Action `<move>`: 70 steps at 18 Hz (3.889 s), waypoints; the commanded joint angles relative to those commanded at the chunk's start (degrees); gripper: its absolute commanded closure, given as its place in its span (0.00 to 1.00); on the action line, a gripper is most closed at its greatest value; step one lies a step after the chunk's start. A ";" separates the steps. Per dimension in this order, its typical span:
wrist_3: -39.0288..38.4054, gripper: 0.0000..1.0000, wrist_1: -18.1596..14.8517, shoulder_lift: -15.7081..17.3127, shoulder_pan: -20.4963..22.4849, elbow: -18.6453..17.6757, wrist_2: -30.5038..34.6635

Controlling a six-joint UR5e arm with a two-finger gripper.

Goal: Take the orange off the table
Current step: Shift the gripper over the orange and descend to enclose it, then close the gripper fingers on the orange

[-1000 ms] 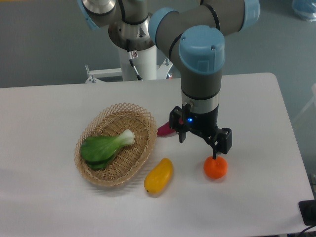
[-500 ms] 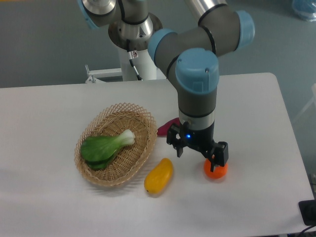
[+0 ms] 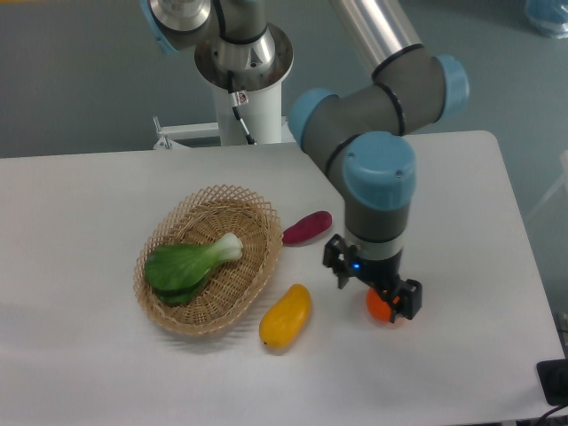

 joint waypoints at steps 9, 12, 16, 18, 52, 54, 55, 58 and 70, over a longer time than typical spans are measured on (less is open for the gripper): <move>3.26 0.00 0.09 -3.34 0.45 -2.37 4.75; 2.13 0.00 0.61 -3.17 0.45 -4.91 4.84; -2.44 0.00 2.80 -3.78 0.45 -5.27 4.40; -3.06 0.00 4.82 -4.40 0.28 -5.89 4.75; -9.13 0.00 13.01 -6.95 0.10 -9.32 6.68; -9.21 0.00 13.53 -7.04 0.10 -9.75 6.77; -9.13 0.00 14.06 -7.04 0.10 -9.93 6.68; -9.04 0.00 14.32 -7.04 0.10 -10.19 6.77; -8.42 0.30 13.97 -6.68 0.10 -9.93 6.68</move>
